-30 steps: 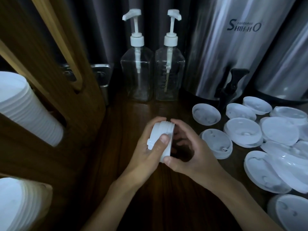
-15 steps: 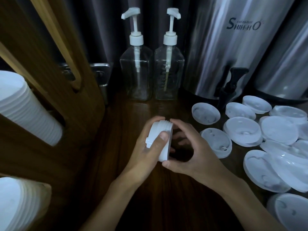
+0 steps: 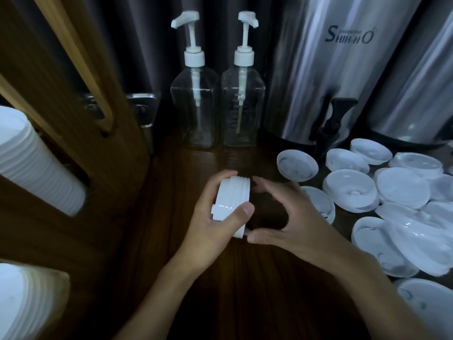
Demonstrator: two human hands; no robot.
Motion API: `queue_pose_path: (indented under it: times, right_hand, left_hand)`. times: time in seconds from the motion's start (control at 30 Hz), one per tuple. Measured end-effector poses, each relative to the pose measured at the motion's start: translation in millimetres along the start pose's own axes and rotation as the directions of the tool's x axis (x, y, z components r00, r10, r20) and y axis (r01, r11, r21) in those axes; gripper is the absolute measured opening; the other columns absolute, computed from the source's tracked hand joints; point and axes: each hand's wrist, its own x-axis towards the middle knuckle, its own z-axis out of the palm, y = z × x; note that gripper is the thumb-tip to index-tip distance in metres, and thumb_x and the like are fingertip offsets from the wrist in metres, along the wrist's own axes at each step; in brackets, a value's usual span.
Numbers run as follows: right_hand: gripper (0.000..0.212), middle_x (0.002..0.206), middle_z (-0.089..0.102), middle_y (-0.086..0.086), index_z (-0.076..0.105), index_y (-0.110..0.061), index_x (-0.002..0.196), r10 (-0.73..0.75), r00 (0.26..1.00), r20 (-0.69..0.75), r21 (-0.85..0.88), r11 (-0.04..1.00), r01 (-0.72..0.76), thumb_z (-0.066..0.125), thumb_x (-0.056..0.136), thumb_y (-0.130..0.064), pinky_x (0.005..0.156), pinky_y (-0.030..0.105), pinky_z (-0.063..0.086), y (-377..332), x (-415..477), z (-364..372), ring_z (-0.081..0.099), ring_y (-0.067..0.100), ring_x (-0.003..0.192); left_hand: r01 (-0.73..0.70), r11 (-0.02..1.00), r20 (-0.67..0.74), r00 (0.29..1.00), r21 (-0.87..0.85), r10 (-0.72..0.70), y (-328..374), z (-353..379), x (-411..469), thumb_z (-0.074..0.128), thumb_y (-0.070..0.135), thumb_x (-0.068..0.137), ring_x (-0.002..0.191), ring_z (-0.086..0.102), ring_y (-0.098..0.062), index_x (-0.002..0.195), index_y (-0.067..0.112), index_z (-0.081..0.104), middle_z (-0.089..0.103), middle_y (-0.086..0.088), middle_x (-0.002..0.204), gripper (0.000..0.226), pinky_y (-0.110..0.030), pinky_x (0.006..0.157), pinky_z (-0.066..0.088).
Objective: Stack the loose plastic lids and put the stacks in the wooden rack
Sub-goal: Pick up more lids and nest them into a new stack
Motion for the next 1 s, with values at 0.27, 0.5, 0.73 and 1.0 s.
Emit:
queue_pose_path:
  times: [0.27, 0.5, 0.73, 1.0]
  right_hand:
    - [0.081, 0.14, 0.053, -0.011, 0.033, -0.041, 0.146, 0.182, 0.974, -0.138, -0.569, 0.79, -0.228, 0.052, 0.077, -0.077, 0.099, 0.04, 0.02, 23, -13, -45, 0.036, 0.02, 0.129]
    - [0.089, 0.148, 0.046, -0.013, 0.025, -0.041, 0.151, 0.124, 0.99, -0.073, -0.513, 0.846, -0.144, 0.064, 0.077, -0.072, 0.107, 0.038, 0.019, 18, -9, -33, 0.037, 0.017, 0.133]
    - [0.088, 0.147, 0.041, -0.011, 0.026, -0.044, 0.147, 0.063, 0.991, -0.119, -0.249, 0.964, -0.091, 0.076, 0.076, -0.056, 0.104, 0.04, 0.039, 17, -4, -22, 0.041, 0.014, 0.13]
    - [0.078, 0.139, 0.04, -0.017, 0.038, -0.047, 0.143, 0.067, 0.959, -0.276, 0.206, 0.978, -0.009, 0.078, 0.077, -0.038, 0.102, 0.024, 0.039, 0, 1, 4, 0.039, 0.004, 0.131]
  left_hand:
    - [0.057, 0.997, -0.022, 0.998, -0.058, -0.059, -5, 2, 1, 0.08, 0.052, 0.07, 0.106, 0.066, -0.038, 0.127, 0.05, 0.056, 0.058, 0.016, 0.119, 0.062, -0.042, 0.07, 0.064]
    - [0.046, 0.997, -0.019, 0.999, -0.066, -0.047, -6, 1, 1, 0.079, 0.047, 0.072, 0.106, 0.067, -0.038, 0.127, 0.048, 0.057, 0.059, 0.017, 0.118, 0.059, -0.04, 0.069, 0.063]
    - [0.036, 0.997, -0.024, 0.999, -0.071, -0.038, -8, 0, 1, 0.079, 0.047, 0.073, 0.107, 0.066, -0.04, 0.128, 0.046, 0.057, 0.059, 0.016, 0.118, 0.059, -0.043, 0.07, 0.064]
    - [0.037, 0.996, -0.038, 0.998, -0.08, -0.04, -7, 0, 2, 0.078, 0.046, 0.073, 0.104, 0.068, -0.034, 0.127, 0.046, 0.057, 0.059, 0.012, 0.117, 0.058, -0.043, 0.07, 0.064]
